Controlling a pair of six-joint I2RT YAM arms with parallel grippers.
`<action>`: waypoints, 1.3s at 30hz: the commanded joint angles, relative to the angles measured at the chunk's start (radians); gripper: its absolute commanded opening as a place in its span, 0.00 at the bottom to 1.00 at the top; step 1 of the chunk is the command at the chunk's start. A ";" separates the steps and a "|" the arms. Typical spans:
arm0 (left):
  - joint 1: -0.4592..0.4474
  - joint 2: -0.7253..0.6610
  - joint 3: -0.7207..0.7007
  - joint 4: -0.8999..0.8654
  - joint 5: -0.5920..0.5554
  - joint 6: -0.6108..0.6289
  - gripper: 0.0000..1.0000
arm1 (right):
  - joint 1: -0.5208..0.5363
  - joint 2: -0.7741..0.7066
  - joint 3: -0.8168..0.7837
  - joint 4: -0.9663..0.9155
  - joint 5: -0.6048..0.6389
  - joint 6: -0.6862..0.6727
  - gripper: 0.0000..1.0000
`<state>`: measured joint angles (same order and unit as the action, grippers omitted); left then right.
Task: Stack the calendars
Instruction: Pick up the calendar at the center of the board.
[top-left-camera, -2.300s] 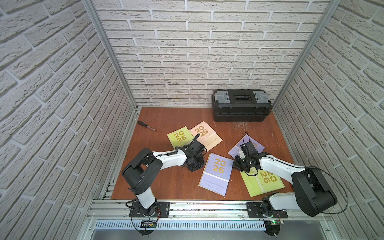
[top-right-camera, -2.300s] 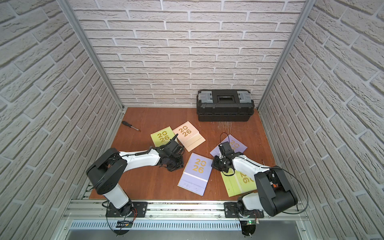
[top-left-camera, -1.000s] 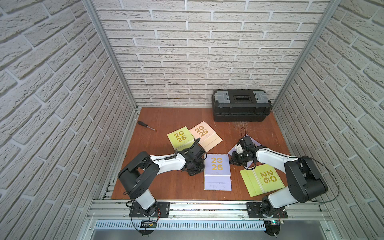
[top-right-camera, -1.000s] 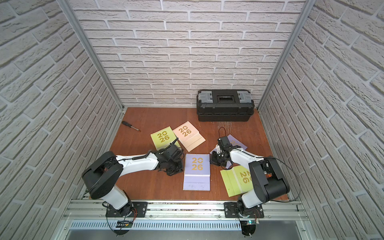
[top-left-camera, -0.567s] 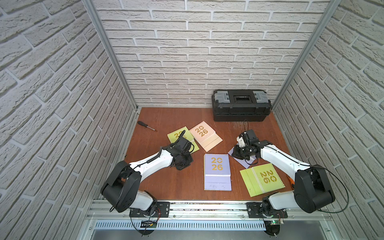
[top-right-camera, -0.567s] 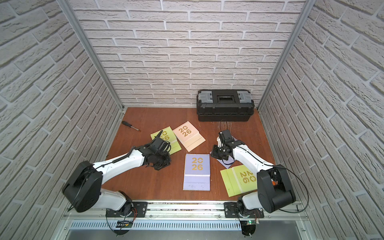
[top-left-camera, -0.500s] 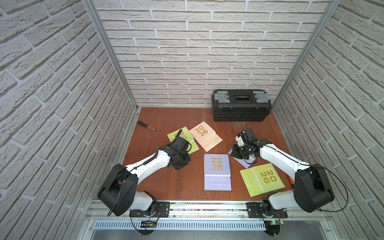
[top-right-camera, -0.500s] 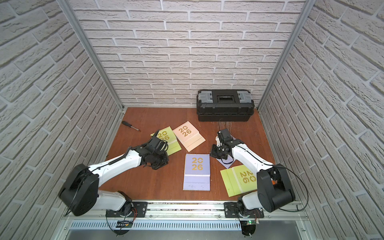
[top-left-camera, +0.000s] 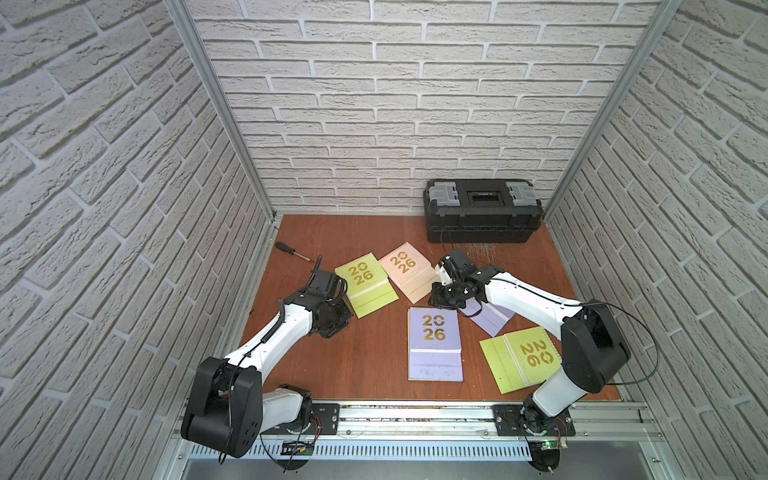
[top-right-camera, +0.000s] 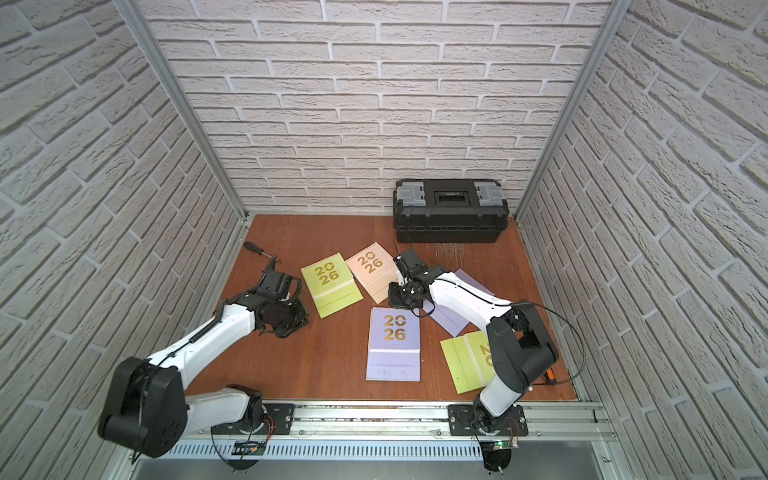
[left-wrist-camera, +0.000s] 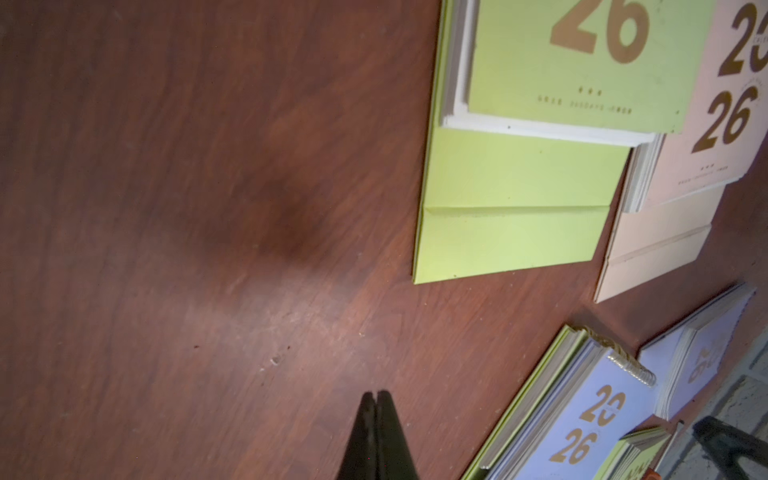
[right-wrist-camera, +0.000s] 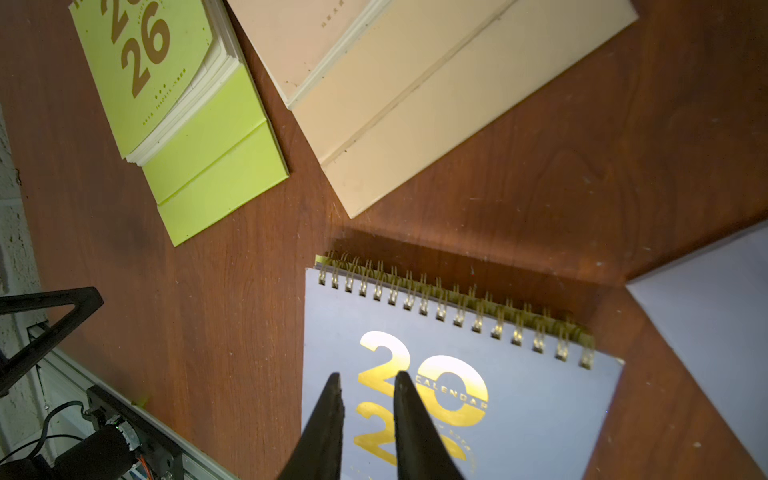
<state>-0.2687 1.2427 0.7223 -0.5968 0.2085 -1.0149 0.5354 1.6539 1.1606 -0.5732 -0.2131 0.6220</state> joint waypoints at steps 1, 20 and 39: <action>0.043 0.011 -0.007 -0.007 0.040 0.058 0.00 | 0.028 0.030 0.061 0.006 0.011 0.023 0.27; 0.206 0.145 -0.005 0.086 0.111 0.148 0.00 | 0.104 0.243 0.276 0.048 -0.009 0.071 0.49; 0.305 0.287 0.050 0.159 0.162 0.198 0.00 | 0.115 0.477 0.453 0.083 -0.045 0.110 0.63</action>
<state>0.0227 1.5177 0.7464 -0.4622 0.3496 -0.8436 0.6426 2.1254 1.5810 -0.5064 -0.2527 0.7219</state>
